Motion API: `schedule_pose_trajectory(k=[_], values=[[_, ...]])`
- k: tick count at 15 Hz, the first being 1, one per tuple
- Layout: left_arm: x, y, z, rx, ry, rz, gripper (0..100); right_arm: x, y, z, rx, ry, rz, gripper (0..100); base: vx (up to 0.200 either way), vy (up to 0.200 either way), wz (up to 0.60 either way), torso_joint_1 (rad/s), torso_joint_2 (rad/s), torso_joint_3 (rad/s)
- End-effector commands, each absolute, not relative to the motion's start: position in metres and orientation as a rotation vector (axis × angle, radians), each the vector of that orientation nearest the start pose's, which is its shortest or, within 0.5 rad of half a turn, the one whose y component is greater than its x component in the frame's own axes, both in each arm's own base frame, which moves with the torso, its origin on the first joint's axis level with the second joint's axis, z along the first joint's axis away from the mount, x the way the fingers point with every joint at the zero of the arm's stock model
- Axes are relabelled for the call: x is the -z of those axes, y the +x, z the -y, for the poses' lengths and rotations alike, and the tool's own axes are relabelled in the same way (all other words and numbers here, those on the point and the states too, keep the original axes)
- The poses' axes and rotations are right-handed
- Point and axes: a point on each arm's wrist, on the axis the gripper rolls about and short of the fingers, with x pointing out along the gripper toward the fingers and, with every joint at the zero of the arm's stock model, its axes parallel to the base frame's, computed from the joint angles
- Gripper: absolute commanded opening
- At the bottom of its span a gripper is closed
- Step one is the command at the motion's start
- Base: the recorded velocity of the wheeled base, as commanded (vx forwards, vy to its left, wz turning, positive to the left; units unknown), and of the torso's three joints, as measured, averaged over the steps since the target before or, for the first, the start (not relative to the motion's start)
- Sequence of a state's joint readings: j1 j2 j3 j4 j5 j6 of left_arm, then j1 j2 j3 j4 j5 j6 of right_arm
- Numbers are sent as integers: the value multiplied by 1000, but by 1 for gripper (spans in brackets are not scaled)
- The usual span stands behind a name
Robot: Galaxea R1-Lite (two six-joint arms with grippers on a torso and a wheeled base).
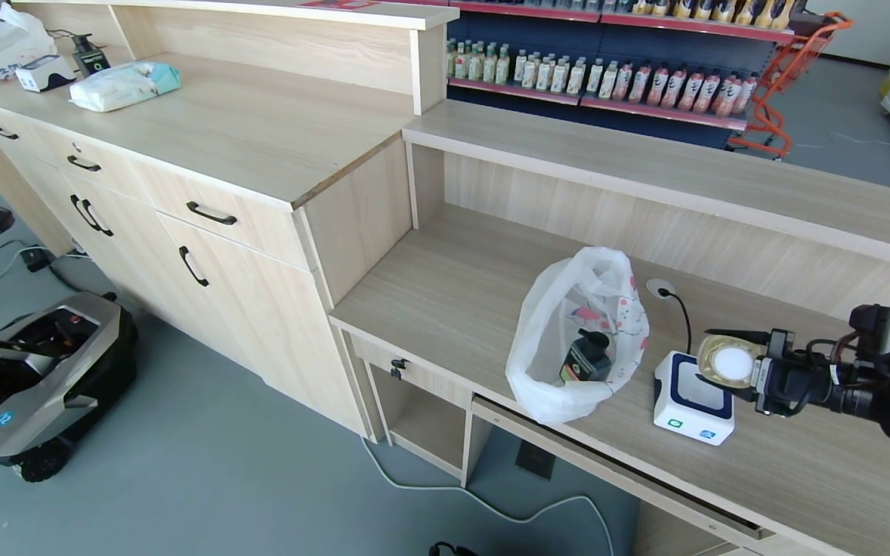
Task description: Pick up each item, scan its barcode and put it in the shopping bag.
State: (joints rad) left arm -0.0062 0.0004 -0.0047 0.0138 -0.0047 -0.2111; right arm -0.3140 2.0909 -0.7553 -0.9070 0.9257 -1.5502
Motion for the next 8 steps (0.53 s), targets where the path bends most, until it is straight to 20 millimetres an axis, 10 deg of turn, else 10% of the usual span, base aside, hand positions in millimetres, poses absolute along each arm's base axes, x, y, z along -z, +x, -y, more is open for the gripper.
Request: schedule_pose_trajectory(k=[1, 8], values=[[-75, -23, 0, 10, -212, -10, 100, -63, 340, 90, -727, -1226, 180, 0, 0, 0, 0, 0, 0, 0], [-75, -23, 0, 10, -212, -10, 100, -60, 344, 84, -744, -1226, 192, 0, 0, 0, 0, 0, 0, 0]])
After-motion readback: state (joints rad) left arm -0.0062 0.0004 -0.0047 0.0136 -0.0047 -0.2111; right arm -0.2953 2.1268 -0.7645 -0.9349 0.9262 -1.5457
